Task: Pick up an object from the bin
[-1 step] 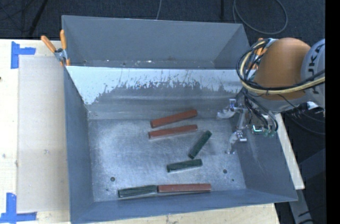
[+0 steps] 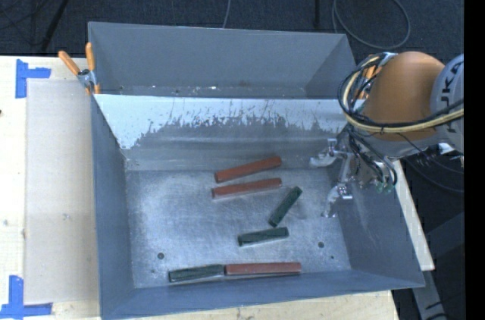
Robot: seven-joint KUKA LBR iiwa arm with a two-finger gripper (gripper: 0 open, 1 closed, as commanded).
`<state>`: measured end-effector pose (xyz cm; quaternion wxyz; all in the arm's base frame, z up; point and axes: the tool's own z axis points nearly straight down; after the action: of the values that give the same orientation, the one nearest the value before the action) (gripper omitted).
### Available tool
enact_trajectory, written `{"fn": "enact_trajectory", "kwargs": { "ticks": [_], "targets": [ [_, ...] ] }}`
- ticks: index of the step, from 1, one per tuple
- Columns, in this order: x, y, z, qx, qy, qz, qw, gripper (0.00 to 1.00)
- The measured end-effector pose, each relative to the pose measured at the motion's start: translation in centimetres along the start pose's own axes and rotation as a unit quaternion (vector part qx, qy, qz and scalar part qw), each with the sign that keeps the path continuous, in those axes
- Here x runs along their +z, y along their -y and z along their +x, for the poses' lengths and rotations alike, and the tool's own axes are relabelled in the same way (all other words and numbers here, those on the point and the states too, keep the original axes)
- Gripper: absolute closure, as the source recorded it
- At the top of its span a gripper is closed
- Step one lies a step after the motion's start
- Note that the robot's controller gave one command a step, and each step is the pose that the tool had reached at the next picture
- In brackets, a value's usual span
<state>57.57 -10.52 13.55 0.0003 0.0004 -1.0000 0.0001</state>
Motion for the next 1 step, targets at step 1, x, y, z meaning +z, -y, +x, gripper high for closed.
{"fn": "enact_trajectory", "kwargs": {
  "ticks": [1],
  "targets": [
    [3.41,-3.81,1.17,-0.071,0.0034,0.002,0.9974,0.00]
  ]
}}
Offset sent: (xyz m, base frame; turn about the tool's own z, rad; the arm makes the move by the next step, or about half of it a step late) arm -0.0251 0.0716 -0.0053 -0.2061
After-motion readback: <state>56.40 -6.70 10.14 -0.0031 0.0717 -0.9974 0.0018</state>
